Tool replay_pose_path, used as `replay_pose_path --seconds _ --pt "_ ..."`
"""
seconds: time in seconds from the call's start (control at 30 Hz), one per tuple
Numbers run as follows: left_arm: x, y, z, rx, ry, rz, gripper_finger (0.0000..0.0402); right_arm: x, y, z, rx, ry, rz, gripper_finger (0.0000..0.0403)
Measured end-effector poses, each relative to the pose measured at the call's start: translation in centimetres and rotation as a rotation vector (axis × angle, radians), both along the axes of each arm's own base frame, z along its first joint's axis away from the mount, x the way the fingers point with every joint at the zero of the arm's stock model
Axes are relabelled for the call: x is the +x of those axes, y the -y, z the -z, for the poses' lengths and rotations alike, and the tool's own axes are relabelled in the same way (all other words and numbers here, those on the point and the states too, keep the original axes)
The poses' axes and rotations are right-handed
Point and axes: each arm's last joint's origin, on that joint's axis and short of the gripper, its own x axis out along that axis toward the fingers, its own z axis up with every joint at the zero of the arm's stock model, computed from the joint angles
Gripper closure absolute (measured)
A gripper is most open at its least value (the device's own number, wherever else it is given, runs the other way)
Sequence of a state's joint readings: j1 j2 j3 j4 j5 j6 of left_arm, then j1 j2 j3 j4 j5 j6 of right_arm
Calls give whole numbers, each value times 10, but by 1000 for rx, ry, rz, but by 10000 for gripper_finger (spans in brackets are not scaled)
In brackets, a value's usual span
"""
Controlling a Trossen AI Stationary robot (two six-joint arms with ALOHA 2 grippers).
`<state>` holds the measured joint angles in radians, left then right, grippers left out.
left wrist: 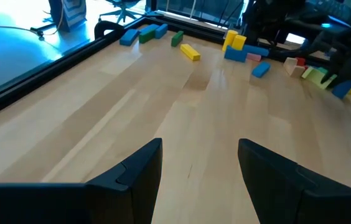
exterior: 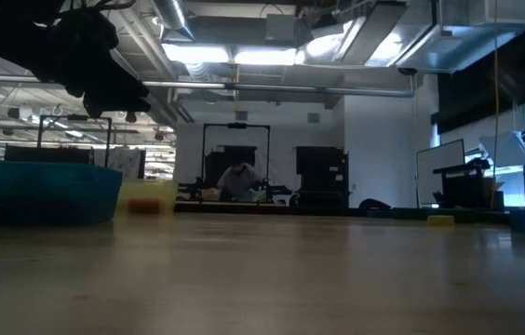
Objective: Sort blocks by size
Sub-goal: Put the light green arch block into the blue bin
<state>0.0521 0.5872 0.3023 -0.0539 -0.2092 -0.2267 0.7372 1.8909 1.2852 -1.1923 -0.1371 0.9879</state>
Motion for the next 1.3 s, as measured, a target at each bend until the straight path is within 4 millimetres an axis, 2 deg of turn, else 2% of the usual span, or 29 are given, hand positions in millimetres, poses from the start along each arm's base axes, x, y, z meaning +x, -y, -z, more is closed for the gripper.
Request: replay_pose_path --seconds 0.17,0.27,0.73,0.9,1.0,1.1,1.3 --pt "0 0 -1 -1 13 -1 206 25 15 -31 -45 210 -22 350" --pt "0 0 -1 -24 20 -9 206 42 27 -40 -75 347 -62 350" --pt "1 0 -3 -28 41 -11 206 125 85 -56 -185 832 -362 350" --pt "1 0 -19 -21 99 -8 206 149 107 -62 -202 966 -408 350" --pt "0 0 -30 1 131 -2 206 166 119 -65 -203 1081 -438 350" --pt "-2 0 -44 35 173 6 206 184 131 -59 -205 1182 -453 350" --pt "-7 0 -62 80 235 14 206 217 156 -38 -236 1382 -463 346"
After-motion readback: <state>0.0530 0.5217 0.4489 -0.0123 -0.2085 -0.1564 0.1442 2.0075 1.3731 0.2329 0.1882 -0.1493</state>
